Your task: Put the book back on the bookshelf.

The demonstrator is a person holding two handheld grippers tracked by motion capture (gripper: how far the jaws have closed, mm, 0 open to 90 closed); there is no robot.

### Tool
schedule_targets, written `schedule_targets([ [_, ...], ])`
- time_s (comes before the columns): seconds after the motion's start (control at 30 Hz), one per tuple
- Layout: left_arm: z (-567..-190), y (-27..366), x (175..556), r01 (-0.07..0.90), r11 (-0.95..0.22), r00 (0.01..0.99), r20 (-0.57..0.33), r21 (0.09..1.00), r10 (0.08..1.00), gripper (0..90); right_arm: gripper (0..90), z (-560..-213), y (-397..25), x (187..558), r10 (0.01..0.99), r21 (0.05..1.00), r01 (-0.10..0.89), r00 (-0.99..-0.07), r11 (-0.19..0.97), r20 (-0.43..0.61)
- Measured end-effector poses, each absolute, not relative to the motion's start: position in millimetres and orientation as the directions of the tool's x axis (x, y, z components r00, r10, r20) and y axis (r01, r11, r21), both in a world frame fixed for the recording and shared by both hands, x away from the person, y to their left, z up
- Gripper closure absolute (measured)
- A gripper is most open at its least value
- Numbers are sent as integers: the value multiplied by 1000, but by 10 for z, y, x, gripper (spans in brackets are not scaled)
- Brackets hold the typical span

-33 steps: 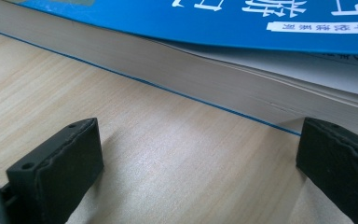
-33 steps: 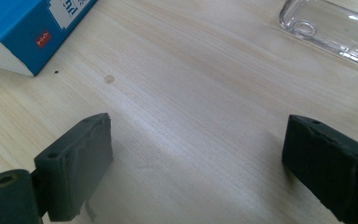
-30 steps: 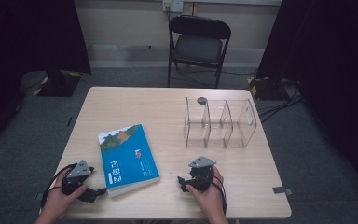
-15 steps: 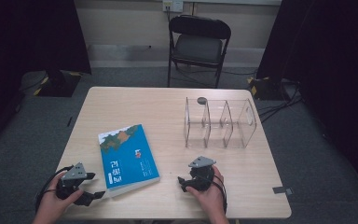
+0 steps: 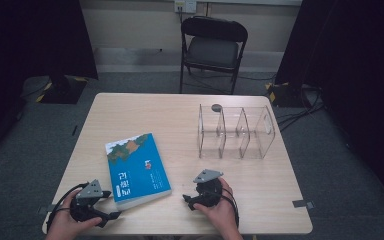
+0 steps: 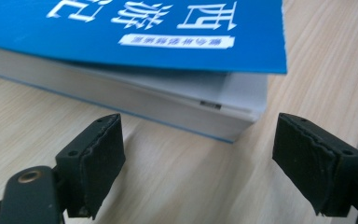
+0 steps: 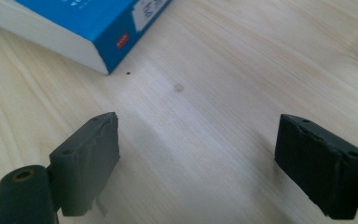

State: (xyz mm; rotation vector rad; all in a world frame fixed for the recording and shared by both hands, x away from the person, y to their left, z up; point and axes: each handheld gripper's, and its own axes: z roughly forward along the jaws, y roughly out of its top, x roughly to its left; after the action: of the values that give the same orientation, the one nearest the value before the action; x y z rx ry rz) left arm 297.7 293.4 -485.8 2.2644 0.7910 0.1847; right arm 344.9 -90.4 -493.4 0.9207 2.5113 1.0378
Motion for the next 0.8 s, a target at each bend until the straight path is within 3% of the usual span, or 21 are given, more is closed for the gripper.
schedule_targets([
  [0.2,-4872,2810,3005,499,-554,775,-57,667,630,172,136,-4938,-776,3447,619,700,435,-786,567,-12],
  [0.33,-4857,2793,2994,496,-572,765,-17,653,644,238,136,-4900,-772,3457,603,722,411,-797,557,-11],
  [0.57,-4845,2741,2974,503,-586,753,12,635,658,237,136,-4885,-766,3459,608,723,427,-794,543,12],
  [0.8,-4822,2722,2968,502,-596,751,26,627,659,244,136,-4899,-755,3446,586,706,397,-809,586,-32],
])
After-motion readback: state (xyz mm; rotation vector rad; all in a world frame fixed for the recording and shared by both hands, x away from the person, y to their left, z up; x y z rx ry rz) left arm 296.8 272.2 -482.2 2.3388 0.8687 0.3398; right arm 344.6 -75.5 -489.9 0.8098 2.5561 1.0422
